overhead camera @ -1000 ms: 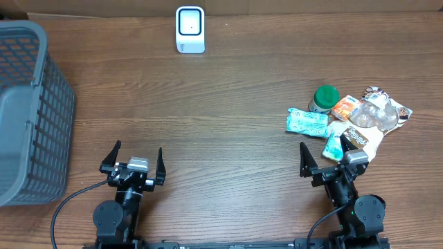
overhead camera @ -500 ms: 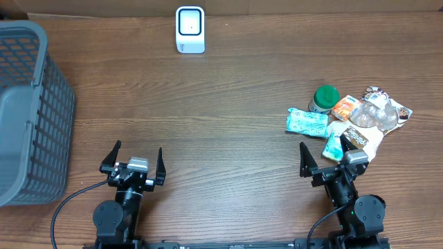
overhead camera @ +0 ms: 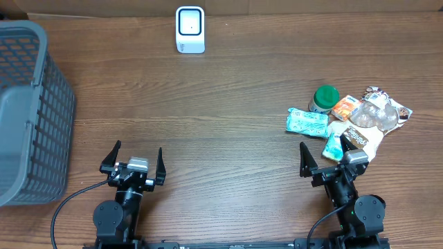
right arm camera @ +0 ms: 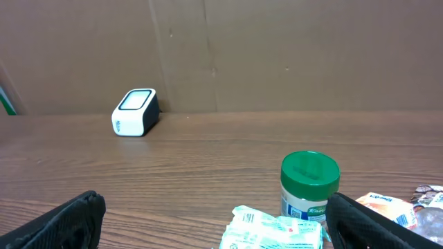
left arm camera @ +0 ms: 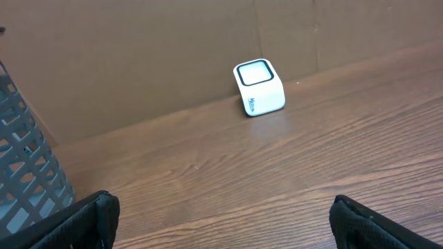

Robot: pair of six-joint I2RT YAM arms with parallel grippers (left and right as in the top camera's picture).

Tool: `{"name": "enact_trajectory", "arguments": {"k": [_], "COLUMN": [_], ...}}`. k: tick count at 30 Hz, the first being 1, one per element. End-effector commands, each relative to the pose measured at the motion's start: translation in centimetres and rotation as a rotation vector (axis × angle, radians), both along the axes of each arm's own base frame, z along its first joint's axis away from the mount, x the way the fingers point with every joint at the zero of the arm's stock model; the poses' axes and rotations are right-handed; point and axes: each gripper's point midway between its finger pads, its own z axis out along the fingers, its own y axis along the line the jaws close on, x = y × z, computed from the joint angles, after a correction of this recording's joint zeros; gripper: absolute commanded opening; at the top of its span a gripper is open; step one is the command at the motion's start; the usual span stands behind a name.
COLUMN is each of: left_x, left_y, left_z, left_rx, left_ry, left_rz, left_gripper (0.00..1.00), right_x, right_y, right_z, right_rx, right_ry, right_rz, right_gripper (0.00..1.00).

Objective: Scan the item barcode

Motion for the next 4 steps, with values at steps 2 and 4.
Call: {"name": "enact_trajectory", "arguments": {"k": [2, 4], "left_x": [-0.04, -0.04], "left_y": [-0.1, -0.1], "left_z": [-0.03, -0.03], "left_rx": [-0.004, -0.004], "left_ry": [-0.004, -0.004], "left_rz": [-0.006, -0.006], "left_gripper": [0.99, 1.0], "right_x": [-0.02, -0.02], "right_y": [0.05, 0.05], "right_z": [-0.12, -0.12], "right_rx": [-0.004, -0.004], "right_ry": [-0.007, -0.007], "right_rz": [0.004, 0.004], "right_gripper": [1.0, 1.0]}}
